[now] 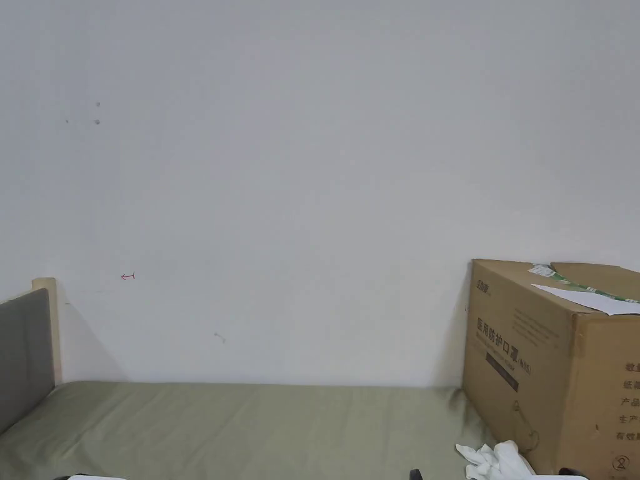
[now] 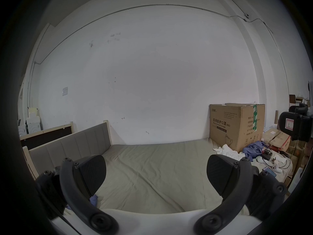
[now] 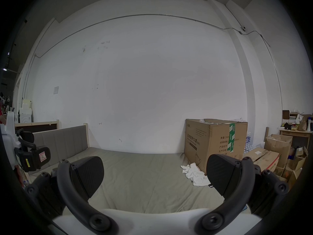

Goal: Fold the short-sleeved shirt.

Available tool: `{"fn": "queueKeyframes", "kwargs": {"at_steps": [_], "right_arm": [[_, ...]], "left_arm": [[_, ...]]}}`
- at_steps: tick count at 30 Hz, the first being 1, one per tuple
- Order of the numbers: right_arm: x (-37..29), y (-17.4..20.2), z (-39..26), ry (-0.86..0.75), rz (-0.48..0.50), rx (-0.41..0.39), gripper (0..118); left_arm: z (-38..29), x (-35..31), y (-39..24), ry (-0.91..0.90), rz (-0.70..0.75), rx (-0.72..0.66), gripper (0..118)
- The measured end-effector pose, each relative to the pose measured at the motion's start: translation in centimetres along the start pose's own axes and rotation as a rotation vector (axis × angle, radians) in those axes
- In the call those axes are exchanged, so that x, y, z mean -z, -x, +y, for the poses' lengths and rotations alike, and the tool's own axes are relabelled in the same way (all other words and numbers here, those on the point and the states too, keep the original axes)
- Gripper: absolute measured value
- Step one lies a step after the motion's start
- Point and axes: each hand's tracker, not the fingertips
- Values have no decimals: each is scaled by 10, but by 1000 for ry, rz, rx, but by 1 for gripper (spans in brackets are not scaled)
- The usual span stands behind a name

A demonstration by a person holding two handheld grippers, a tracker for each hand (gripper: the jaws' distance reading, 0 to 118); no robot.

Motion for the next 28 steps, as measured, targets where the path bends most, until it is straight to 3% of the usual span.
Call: {"fn": "queueKeyframes", "kwargs": {"at_steps": [28], "right_arm": [[4, 7, -7, -22, 31, -22, 118]], "left_arm": [[-9, 7, -1, 32, -7, 13, 118]]}}
